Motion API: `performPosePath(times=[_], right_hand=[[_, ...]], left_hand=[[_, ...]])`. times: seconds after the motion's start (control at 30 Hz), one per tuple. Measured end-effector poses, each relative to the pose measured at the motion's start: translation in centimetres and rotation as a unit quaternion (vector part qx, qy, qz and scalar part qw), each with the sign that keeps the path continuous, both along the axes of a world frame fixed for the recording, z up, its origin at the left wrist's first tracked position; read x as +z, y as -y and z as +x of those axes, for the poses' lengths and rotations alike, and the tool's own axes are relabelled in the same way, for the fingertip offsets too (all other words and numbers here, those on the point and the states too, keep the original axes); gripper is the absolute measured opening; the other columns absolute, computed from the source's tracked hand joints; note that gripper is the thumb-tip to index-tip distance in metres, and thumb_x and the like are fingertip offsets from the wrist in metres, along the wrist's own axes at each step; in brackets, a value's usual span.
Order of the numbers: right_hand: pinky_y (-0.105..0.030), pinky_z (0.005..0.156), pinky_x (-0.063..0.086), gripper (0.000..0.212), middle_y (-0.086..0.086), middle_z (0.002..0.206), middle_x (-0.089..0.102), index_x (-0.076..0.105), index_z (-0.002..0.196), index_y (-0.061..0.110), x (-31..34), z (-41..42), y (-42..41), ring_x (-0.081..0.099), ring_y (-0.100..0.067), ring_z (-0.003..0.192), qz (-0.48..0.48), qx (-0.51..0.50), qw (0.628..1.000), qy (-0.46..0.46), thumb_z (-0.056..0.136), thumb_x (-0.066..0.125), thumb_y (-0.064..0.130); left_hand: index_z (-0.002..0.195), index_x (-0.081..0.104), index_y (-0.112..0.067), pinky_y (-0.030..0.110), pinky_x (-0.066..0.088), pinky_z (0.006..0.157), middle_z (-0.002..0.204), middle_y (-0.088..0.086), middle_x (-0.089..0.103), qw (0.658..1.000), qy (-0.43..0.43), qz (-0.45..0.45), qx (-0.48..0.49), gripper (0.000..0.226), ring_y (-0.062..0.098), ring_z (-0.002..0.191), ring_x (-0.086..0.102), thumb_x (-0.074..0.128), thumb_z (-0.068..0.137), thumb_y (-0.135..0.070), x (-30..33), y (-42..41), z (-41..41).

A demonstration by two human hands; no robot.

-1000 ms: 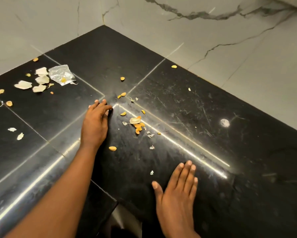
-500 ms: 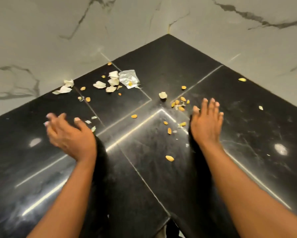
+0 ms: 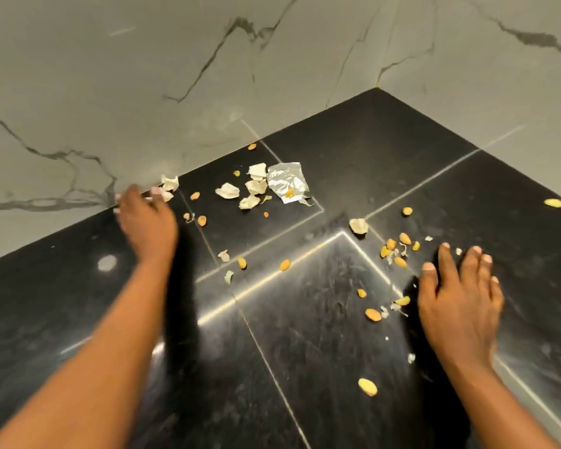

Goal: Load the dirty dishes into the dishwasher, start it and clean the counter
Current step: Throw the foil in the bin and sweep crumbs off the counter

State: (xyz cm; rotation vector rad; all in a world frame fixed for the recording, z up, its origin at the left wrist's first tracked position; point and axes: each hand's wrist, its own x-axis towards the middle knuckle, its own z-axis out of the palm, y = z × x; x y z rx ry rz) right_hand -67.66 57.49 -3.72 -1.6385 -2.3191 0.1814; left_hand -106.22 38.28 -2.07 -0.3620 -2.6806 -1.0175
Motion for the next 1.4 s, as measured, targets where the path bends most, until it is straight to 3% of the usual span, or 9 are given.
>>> performPosePath(times=[0.1,0.2,0.33,0.47,0.63,0.87,1.03,1.23,1.4], right_hand=[[-0.048,0.117,0.014,0.066,-0.021,0.157,0.022,0.035,0.149,0.016,-0.2,-0.2,-0.3,0.015,-0.033,0.147,-0.005,-0.004,1.000,0.016,0.094,0.017,0.049],[-0.048,0.117,0.011,0.066,-0.020,0.158,0.018,0.030,0.150,0.018,-0.2,-0.1,-0.3,0.011,-0.031,0.148,-0.012,0.002,0.999,0.043,0.095,0.016,0.050],[-0.049,0.117,0.012,0.066,-0.021,0.158,0.018,0.029,0.150,0.017,0.0,-0.1,-0.2,0.011,-0.033,0.148,-0.013,0.001,0.999,0.051,0.094,0.016,0.049],[-0.050,0.117,0.014,0.067,-0.021,0.157,0.020,0.031,0.150,0.017,0.1,-0.3,-0.1,0.013,-0.033,0.147,-0.017,-0.003,0.998,0.054,0.094,0.016,0.049],[-0.050,0.116,0.014,0.069,-0.020,0.157,0.022,0.033,0.150,0.017,-0.1,-0.2,-0.2,0.015,-0.033,0.147,-0.015,-0.007,0.998,0.053,0.092,0.015,0.050],[-0.049,0.116,0.015,0.069,-0.018,0.158,0.022,0.031,0.150,0.019,-0.3,-0.5,-0.2,0.015,-0.032,0.147,-0.004,-0.008,0.998,0.068,0.092,0.013,0.052],[-0.049,0.112,0.018,0.067,-0.019,0.154,0.031,0.041,0.146,0.019,-0.6,-0.9,-0.4,0.024,-0.034,0.144,0.018,-0.027,0.999,0.042,0.090,0.021,0.050],[-0.054,0.105,0.027,0.068,-0.026,0.145,0.043,0.056,0.135,0.010,-1.4,-1.5,-0.6,0.038,-0.041,0.134,0.085,-0.051,0.995,0.002,0.084,0.030,0.046],[-0.054,0.104,0.028,0.083,-0.026,0.144,0.044,0.058,0.133,0.010,-1.8,-1.6,-0.7,0.038,-0.041,0.133,0.093,-0.059,0.994,0.006,0.092,0.007,0.060]], left_hand=[[0.131,0.046,-0.005,0.056,0.043,0.087,0.126,0.033,0.050,0.987,0.009,-0.150,-0.049,0.047,0.052,0.109,0.050,0.034,0.100,-0.039,-0.9,0.7,-2.8],[0.135,0.043,-0.014,0.057,0.037,0.098,0.142,0.025,0.041,0.966,0.021,-0.194,-0.169,0.042,0.048,0.128,0.038,0.035,0.101,-0.037,-1.4,-0.7,0.0],[0.130,0.058,-0.022,0.017,0.039,0.097,0.128,-0.007,0.061,0.950,0.026,-0.026,-0.311,0.033,0.008,0.117,0.056,0.045,0.101,-0.029,-0.1,-2.9,4.9],[0.126,0.061,-0.026,0.023,0.041,0.104,0.125,-0.008,0.064,0.949,0.028,0.083,-0.303,0.029,0.002,0.121,0.053,0.050,0.099,-0.026,0.1,-3.9,4.4],[0.146,0.036,-0.016,0.036,0.014,0.119,0.156,0.009,0.024,0.922,0.040,-0.163,-0.349,0.051,0.018,0.146,0.014,0.040,0.101,-0.038,-1.0,-6.0,1.7],[0.119,0.063,-0.019,0.039,0.046,0.100,0.106,-0.003,0.071,0.892,0.124,0.146,-0.409,0.025,0.013,0.108,0.064,0.048,0.099,-0.024,1.4,-7.3,1.3],[0.137,0.049,-0.021,0.042,0.026,0.116,0.147,-0.002,0.042,0.908,0.002,-0.132,-0.397,0.041,0.015,0.139,0.032,0.049,0.097,-0.032,-0.5,-9.9,-2.2],[0.132,0.054,-0.034,0.020,0.028,0.109,0.139,-0.023,0.048,0.886,0.084,0.005,-0.456,0.035,-0.007,0.132,0.037,0.040,0.100,-0.036,1.1,-11.7,-1.2],[0.148,0.029,-0.025,0.031,0.011,0.119,0.158,-0.008,0.019,0.865,0.027,-0.204,-0.457,0.050,0.002,0.144,0.005,0.032,0.100,-0.039,-0.3,-15.9,-4.4]])
